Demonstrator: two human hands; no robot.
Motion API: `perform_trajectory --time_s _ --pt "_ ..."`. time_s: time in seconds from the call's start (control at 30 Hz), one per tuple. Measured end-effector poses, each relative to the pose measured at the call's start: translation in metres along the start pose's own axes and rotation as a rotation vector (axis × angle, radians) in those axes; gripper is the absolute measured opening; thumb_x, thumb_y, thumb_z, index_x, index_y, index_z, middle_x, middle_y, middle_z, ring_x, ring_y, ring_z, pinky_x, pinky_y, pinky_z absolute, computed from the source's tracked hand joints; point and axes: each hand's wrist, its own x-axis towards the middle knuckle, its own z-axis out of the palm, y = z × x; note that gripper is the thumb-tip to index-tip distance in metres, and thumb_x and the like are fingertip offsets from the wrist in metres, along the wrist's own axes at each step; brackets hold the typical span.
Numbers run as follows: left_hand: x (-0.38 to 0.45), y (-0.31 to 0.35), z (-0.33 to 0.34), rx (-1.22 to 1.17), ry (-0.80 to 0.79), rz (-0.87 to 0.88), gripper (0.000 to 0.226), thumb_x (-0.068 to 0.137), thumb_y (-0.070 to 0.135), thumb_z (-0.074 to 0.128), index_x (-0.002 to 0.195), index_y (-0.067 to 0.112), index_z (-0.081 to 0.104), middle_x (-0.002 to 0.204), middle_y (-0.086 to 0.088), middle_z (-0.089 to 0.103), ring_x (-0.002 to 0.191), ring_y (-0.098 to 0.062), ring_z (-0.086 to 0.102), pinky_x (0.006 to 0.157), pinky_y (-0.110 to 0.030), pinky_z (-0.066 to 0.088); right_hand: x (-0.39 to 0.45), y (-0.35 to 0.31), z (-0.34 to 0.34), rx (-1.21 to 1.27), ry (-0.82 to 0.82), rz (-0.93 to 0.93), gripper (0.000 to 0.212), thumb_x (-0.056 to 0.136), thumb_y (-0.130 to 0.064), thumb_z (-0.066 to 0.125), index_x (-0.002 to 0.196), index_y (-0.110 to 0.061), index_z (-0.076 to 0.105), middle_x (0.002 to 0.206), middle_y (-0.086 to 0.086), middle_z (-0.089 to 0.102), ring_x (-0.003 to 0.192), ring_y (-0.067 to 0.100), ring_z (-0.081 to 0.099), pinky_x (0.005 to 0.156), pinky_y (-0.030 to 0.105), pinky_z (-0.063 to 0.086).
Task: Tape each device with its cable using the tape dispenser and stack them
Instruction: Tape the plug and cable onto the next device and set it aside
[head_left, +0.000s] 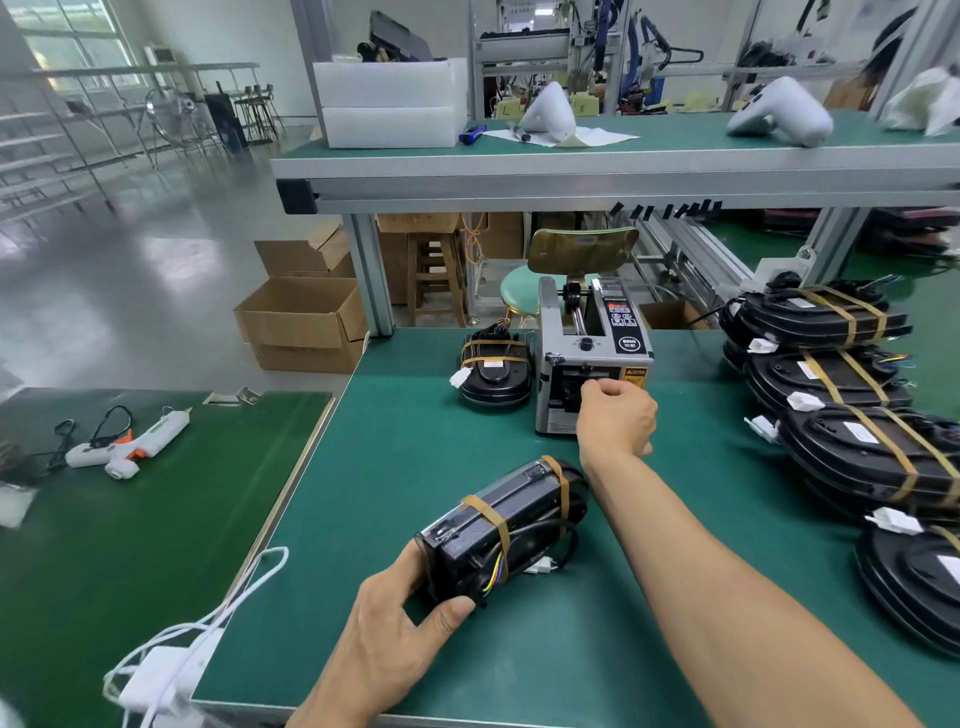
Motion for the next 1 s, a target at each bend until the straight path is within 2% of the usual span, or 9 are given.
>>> perform_trajectory --time_s 0.2,0.3,0.37,0.4,0.5,0.57,0.73,0.8,1.0 --pt "0.0 0.0 0.001 -0.01 0.004 0.0 0.058 0.098 0.062 0.071 0.152 0.052 0.05 0.136 0.018 0.073 0.127 -0.01 0.07 0.107 -0.027 0.054 -0.006 -0.007 -0.004 0.029 -0.021 0.015 0.019 0.085 -0.021 0.063 0.067 -0.028 0.067 0.079 -0.011 0.065 0.088 0.026 0.058 0.09 0.038 0.031" --pt "0.001 -0.001 0.0 -0.004 0.004 -0.003 0.059 0.098 0.06 0.071 0.152 0.05 0.05 0.136 0.018 0.073 0.126 -0.01 0.071 0.106 -0.027 0.054 -0.013 0.005 -0.011 0.045 -0.227 -0.101 0.016 0.083 -0.022 0.066 0.069 -0.017 0.074 0.071 -0.009 0.071 0.084 0.023 0.064 0.094 0.04 0.048" --pt "0.001 0.0 0.0 -0.008 -0.006 0.007 0.059 0.099 0.059 0.072 0.152 0.046 0.051 0.137 0.017 0.073 0.127 -0.011 0.071 0.106 -0.027 0.054 -0.017 0.013 -0.023 0.068 -0.387 -0.185 0.017 0.084 -0.02 0.071 0.069 -0.015 0.076 0.07 -0.01 0.074 0.078 0.008 0.069 0.08 0.027 0.055" --pt "0.001 0.0 0.0 -0.007 -0.009 0.011 0.058 0.099 0.058 0.072 0.152 0.047 0.051 0.137 0.017 0.073 0.127 -0.01 0.07 0.106 -0.026 0.054 -0.017 0.016 -0.029 0.091 -0.449 -0.21 0.018 0.086 -0.019 0.074 0.068 -0.016 0.076 0.067 -0.012 0.073 0.07 -0.001 0.066 0.07 0.017 0.053" --pt "0.001 0.002 0.001 -0.009 0.003 0.006 0.057 0.098 0.062 0.071 0.15 0.05 0.052 0.135 0.018 0.073 0.126 -0.009 0.071 0.106 -0.024 0.053 -0.016 0.02 -0.048 0.145 -0.598 -0.225 0.015 0.088 -0.018 0.078 0.073 -0.017 0.077 0.064 -0.013 0.071 0.056 -0.003 0.059 0.056 0.006 0.045" --pt "0.001 0.001 0.0 -0.006 0.009 0.009 0.056 0.097 0.064 0.07 0.149 0.052 0.052 0.133 0.018 0.074 0.124 -0.01 0.072 0.106 -0.025 0.054 -0.016 0.02 -0.058 0.167 -0.653 -0.228 0.015 0.089 -0.019 0.078 0.074 -0.021 0.078 0.066 -0.01 0.07 0.059 0.0 0.06 0.06 0.009 0.046" --pt "0.001 0.004 0.001 -0.011 0.021 0.009 0.053 0.097 0.064 0.07 0.146 0.052 0.054 0.129 0.017 0.076 0.121 -0.01 0.073 0.104 -0.025 0.055 -0.029 0.013 -0.083 0.324 -0.785 -0.128 0.012 0.087 -0.026 0.08 0.076 -0.031 0.078 0.083 -0.002 0.072 0.089 0.014 0.063 0.089 0.037 0.044" --pt "0.002 0.004 0.001 -0.01 0.027 0.011 0.053 0.097 0.065 0.07 0.146 0.052 0.055 0.128 0.017 0.076 0.119 -0.01 0.074 0.103 -0.025 0.056 -0.037 0.011 -0.091 0.408 -0.841 -0.078 0.002 0.079 -0.033 0.079 0.077 -0.031 0.078 0.091 -0.002 0.074 0.098 0.013 0.065 0.096 0.039 0.043" --pt "0.002 0.005 0.001 -0.004 0.029 0.013 0.052 0.097 0.065 0.07 0.145 0.052 0.055 0.126 0.016 0.077 0.117 -0.01 0.075 0.101 -0.024 0.056 -0.053 0.015 -0.105 0.431 -0.842 -0.03 0.021 0.076 -0.033 0.081 0.09 -0.018 0.074 0.112 -0.005 0.078 0.109 0.01 0.066 0.096 0.034 0.043"
